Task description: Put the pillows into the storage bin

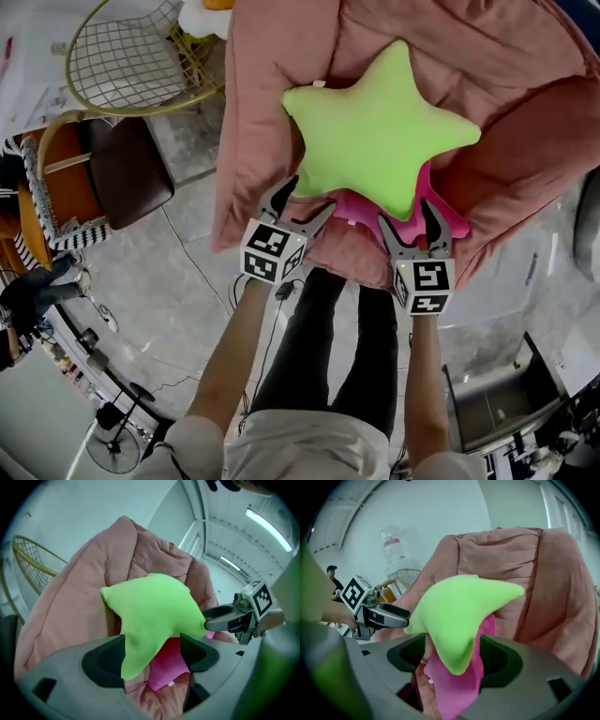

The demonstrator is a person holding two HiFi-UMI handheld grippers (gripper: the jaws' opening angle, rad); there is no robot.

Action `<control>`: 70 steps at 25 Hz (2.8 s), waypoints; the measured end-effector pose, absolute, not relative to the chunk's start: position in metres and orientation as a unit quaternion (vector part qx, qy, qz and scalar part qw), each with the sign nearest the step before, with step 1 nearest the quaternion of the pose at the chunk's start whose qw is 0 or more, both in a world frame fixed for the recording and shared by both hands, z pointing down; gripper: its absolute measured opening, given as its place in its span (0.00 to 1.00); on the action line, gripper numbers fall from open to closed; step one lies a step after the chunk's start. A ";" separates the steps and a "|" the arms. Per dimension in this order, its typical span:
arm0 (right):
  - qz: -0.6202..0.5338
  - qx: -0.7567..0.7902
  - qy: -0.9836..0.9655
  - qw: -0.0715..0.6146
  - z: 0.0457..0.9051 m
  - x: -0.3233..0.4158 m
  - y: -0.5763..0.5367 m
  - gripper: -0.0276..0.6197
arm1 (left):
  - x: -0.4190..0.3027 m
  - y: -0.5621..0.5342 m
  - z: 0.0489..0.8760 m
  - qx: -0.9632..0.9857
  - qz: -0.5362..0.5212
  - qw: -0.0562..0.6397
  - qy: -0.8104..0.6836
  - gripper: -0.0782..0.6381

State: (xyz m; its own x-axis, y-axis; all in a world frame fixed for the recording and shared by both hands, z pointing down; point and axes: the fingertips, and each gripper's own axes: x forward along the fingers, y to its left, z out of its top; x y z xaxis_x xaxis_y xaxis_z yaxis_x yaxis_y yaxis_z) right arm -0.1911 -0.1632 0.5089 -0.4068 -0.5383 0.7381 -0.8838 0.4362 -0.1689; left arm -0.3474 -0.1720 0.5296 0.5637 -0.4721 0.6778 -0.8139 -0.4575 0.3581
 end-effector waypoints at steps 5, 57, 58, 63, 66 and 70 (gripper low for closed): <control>0.286 0.422 -0.784 0.353 0.531 -0.200 -0.171 0.68 | -0.343 -0.185 0.554 0.823 0.295 0.313 -0.371 0.62; 0.295 0.674 -0.640 0.221 0.432 0.097 0.092 0.49 | 0.007 0.005 0.462 0.926 0.341 0.146 -0.071 0.57; 0.297 0.681 -0.633 0.217 0.431 0.104 0.100 0.49 | 0.016 0.011 0.462 0.926 0.343 0.144 -0.061 0.57; 0.311 0.706 -0.606 0.197 0.434 0.144 0.142 0.49 | 0.062 0.048 0.468 0.922 0.359 0.141 -0.023 0.57; 0.329 0.724 -0.580 0.176 0.444 0.174 0.175 0.49 | 0.098 0.074 0.476 0.919 0.371 0.132 0.008 0.57; 0.367 0.742 -0.545 0.132 0.468 0.212 0.218 0.49 | 0.144 0.108 0.494 0.911 0.390 0.127 0.044 0.57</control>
State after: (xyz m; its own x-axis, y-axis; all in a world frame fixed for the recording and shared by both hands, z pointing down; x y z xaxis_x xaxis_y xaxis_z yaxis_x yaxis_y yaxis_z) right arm 0.2120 0.2177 0.4678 0.1362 -0.7124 0.6884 -0.9065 -0.3699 -0.2035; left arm 0.1440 0.1085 0.4945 0.6920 0.1794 0.6992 -0.0192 -0.9637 0.2662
